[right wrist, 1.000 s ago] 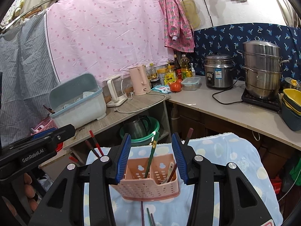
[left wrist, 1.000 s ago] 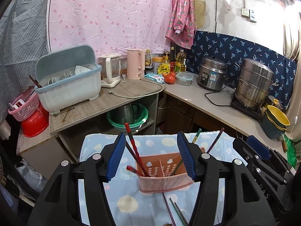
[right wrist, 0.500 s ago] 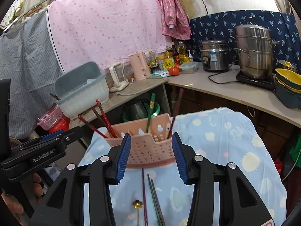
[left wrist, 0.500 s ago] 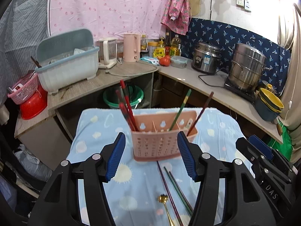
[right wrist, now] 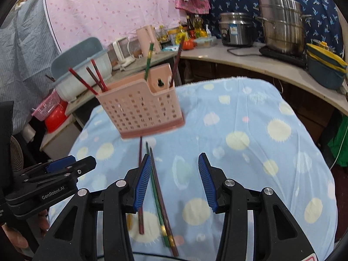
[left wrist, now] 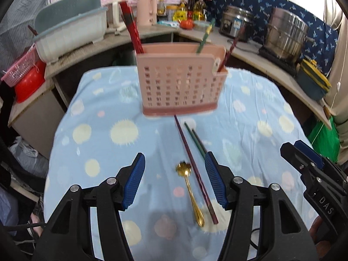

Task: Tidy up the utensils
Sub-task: 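Move both open tools back down toward the remaining utensils, then close right tool on the dark brown chopstick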

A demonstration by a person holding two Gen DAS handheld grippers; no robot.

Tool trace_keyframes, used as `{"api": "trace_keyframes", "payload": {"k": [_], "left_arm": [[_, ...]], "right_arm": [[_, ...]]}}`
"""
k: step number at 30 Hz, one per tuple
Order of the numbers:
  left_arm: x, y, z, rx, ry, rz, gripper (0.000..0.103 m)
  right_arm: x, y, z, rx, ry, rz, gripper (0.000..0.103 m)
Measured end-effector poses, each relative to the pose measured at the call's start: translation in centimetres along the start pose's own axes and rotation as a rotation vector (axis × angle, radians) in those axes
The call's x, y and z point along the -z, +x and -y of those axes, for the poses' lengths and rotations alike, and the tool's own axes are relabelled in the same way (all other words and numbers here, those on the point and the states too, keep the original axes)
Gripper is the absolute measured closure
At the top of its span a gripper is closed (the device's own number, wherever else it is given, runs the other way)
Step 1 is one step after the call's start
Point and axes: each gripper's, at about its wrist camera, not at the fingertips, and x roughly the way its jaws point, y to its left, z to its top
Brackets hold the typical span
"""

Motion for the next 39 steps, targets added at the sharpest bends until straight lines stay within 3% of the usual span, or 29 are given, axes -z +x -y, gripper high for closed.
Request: {"api": "trace_keyframes", "payload": {"k": [13,24,32,36,39], "left_arm": [[5.7,4.0,1.6,0.001,0.034,-0.135,0.049],[6.9,5.8,2.1,-0.019,0.055,-0.179,0.050],[7.2,6.6,2.9,-0.010,0.076,-0.191,0.050],[6.9,6.3,3.0,0.003,0.070,-0.187,0.050],[6.7,6.2,3.3,0.011,0.073,-0.183,0.049]], "right_arm": [[6.3,3.4,-0.5,-0.004,-0.080,-0.164,0.060],[8.2,5.1,-0.6,0.014,-0.118,-0.227,0.067],[8.1,5.1,0.1,0.031,-0.121,-0.216,0.069],[8.0,5.2,0.4,0.045,-0.120,-0.213,0.074],[7.9,5.4,0.8,0.066,-0.121,-0.212,0.085]]}}
